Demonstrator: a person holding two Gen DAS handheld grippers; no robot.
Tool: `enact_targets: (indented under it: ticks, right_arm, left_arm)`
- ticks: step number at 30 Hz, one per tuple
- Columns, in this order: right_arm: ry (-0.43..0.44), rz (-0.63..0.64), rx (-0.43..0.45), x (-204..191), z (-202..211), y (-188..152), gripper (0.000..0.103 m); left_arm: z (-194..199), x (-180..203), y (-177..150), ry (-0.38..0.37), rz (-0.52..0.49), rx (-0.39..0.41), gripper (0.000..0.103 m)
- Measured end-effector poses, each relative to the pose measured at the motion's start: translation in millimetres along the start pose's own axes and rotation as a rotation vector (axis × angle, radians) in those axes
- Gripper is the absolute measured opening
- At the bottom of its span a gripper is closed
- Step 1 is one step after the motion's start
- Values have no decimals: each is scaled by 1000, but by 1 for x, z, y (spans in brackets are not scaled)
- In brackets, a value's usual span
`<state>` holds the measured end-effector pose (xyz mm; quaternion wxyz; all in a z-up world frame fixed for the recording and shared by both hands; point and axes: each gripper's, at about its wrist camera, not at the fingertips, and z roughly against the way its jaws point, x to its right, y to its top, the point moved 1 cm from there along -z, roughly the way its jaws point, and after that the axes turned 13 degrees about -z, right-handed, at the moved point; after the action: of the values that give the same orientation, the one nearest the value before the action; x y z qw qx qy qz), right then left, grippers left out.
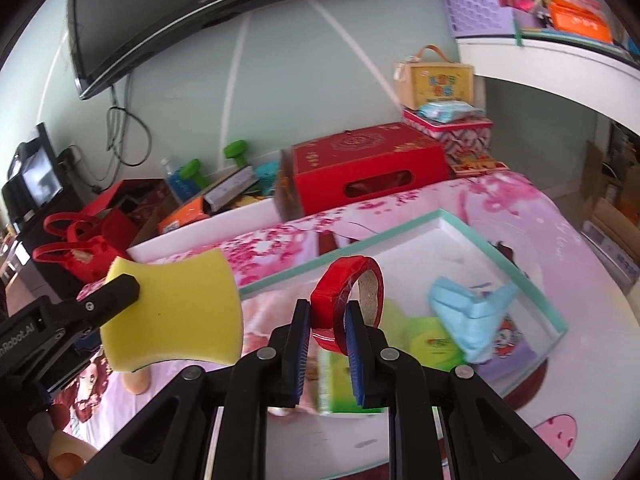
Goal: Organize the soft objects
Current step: 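Carry the tape roll and sponge over the white tray with both grippers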
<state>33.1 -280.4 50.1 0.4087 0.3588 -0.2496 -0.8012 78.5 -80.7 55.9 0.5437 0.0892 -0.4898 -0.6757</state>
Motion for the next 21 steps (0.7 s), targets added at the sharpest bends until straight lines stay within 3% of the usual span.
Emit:
enact_targets:
  ticks: [8, 21]
  right_arm:
    - [-62, -21, -13, 25, -8, 5, 19]
    - [-119, -45, -44, 47, -27, 4, 19]
  left_arm:
    - [-27, 30, -5, -37, -49, -30, 36]
    - [-67, 41, -10, -11, -72, -72, 36]
